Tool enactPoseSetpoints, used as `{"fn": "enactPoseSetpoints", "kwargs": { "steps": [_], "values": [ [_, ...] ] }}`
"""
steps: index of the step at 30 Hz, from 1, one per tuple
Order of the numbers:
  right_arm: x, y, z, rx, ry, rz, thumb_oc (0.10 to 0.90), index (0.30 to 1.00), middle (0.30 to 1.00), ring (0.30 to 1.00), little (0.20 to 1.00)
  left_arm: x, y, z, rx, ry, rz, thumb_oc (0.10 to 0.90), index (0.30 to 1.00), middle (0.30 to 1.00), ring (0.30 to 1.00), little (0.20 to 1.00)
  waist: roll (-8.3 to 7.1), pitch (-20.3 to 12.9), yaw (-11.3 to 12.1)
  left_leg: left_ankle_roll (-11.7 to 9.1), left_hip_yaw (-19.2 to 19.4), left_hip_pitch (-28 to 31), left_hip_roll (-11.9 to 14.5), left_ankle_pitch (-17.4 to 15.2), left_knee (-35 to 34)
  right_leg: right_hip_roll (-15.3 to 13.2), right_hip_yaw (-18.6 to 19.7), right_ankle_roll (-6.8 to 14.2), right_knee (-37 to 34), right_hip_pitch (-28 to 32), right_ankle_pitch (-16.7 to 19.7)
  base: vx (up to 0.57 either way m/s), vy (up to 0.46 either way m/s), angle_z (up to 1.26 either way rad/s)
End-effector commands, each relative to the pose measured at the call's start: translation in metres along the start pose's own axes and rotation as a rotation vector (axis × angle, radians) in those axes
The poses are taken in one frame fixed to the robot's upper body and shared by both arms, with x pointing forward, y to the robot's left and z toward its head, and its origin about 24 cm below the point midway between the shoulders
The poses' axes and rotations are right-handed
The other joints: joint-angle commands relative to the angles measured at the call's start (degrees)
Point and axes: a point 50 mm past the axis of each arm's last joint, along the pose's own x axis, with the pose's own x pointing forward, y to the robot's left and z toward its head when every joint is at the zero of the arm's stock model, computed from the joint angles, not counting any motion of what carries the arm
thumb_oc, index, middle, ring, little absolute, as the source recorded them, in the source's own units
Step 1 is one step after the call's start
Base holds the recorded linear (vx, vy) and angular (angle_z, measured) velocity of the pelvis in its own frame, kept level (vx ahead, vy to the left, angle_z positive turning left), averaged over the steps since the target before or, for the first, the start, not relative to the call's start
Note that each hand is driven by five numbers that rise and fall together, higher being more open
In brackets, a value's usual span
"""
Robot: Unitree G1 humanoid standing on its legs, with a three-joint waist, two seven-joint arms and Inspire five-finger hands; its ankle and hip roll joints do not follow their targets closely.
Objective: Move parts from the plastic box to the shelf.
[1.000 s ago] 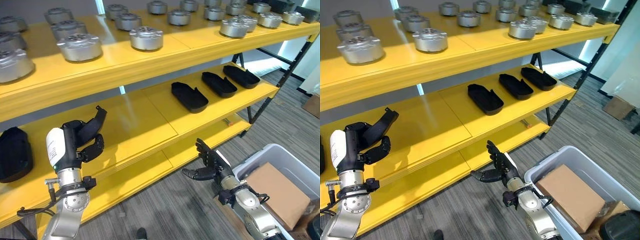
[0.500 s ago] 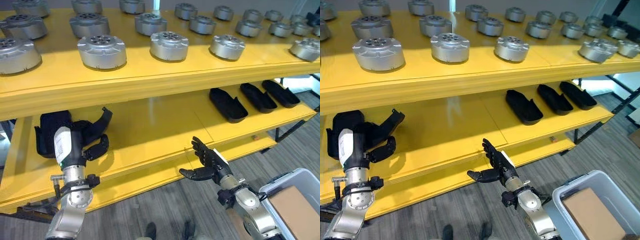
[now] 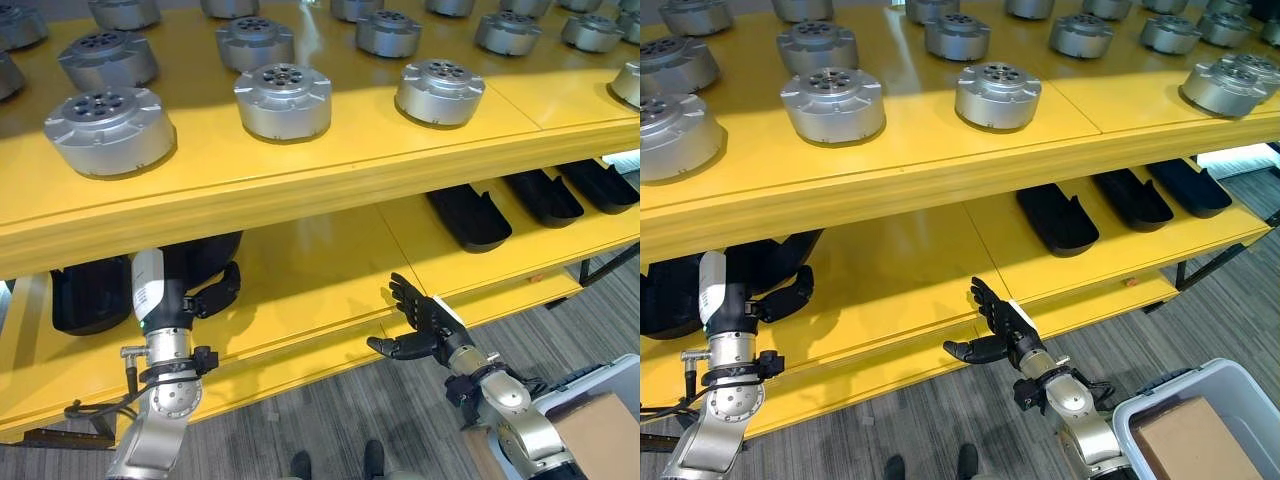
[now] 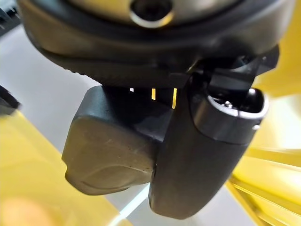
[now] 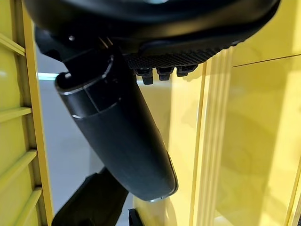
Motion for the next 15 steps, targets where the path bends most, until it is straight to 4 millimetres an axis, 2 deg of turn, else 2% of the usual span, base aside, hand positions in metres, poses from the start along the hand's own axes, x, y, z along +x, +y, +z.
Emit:
{"fn": "enactPoseSetpoints", "kwargs": {
  "steps": [1, 8, 15],
  "values": [
    [0.008, 0.006, 0.037, -0.02, -0.187, 0.055, 0.9, 1.0, 1.0, 1.0, 1.0, 0.029, 0.02, 0.043, -0.038, -0.264, 0.113, 0.4, 0.3, 0.3, 0.3, 0.3, 0.33, -5.5, -0.2, -1.2, 5.1, 1.6, 1.2, -4.5, -0.4, -1.7, -2.5, 3.6, 0.1, 2.0, -3.7, 0.04, -0.005, -0.06],
    [0.008, 0.009, 0.034, -0.007, -0.178, 0.071, 0.9, 1.0, 1.0, 1.0, 1.0, 0.041, 0.004, 0.048, 0.017, -0.237, 0.035, 0.4, 0.3, 0.3, 0.3, 0.3, 1.0, -5.2, -2.1, -0.7, 5.9, 2.3, 0.8, -5.0, -0.4, -1.5, -1.1, 3.8, 0.1, 2.1, -3.7, 0.05, -0.013, -0.04],
    [0.011, 0.013, 0.036, -0.014, -0.176, 0.096, 0.9, 1.0, 1.0, 1.0, 1.0, 0.051, -0.014, 0.027, 0.078, -0.09, 0.025, 0.4, 0.3, 0.3, 0.3, 0.3, 1.7, -3.6, -3.8, -0.5, 7.4, 1.2, 0.9, -4.8, -0.4, -1.2, 0.5, 3.8, 0.1, 0.1, -3.4, 0.0, -0.025, -0.11]
  ]
}}
